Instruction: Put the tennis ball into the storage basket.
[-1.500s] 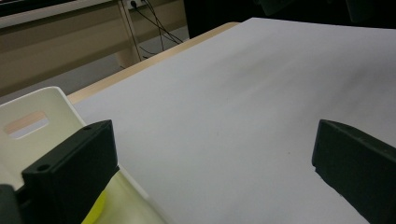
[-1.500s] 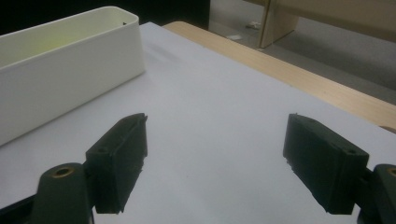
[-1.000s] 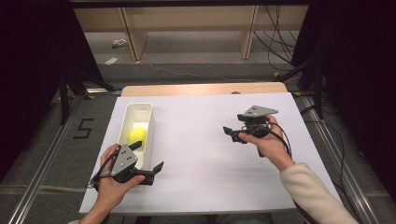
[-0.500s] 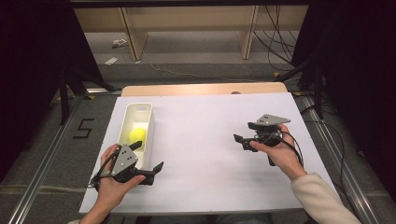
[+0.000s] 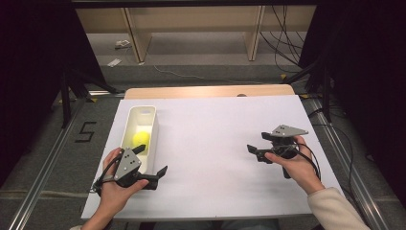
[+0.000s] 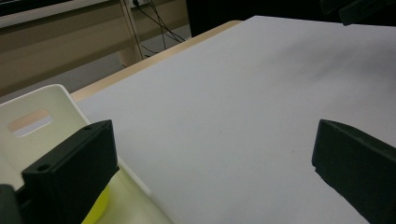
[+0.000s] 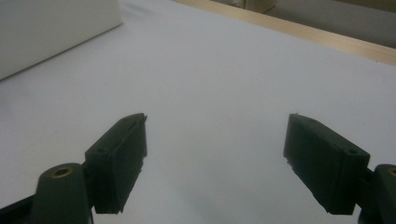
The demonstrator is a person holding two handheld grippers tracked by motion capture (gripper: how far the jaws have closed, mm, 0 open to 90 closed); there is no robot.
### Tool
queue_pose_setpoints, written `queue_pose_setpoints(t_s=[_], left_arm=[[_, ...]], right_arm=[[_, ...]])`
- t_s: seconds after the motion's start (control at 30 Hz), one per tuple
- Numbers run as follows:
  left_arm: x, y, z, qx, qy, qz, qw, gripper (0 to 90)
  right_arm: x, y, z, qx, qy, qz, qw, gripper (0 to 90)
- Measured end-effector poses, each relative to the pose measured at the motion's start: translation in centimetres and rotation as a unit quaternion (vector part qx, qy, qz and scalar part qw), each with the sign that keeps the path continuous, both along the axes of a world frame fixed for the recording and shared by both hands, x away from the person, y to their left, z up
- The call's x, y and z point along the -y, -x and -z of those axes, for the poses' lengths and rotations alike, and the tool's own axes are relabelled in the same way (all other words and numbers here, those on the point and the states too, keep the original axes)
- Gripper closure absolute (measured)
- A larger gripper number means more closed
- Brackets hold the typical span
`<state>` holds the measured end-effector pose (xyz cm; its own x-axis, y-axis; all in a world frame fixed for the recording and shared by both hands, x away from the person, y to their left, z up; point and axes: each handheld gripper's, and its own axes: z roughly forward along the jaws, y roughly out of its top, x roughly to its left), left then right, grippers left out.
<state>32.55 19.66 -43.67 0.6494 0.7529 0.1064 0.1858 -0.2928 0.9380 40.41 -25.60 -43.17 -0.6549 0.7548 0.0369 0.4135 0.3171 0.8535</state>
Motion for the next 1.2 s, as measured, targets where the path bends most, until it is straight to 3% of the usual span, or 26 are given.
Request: queue_pose_setpoints(t_s=[0.83,1.2], left_arm=[[0.0,0.1,-0.1,0.001,0.001,0.003,1.0,0.0],[0.0,0.1,-0.1,0.001,0.002,0.003,1.0,0.0]], right_arm=[[2.3,3.0,0.5,0.015,-0.007,-0.001,0.9999,20.7],[2.2,3.1,0.4,0.026,-0.015,-0.007,0.9995,20.3]])
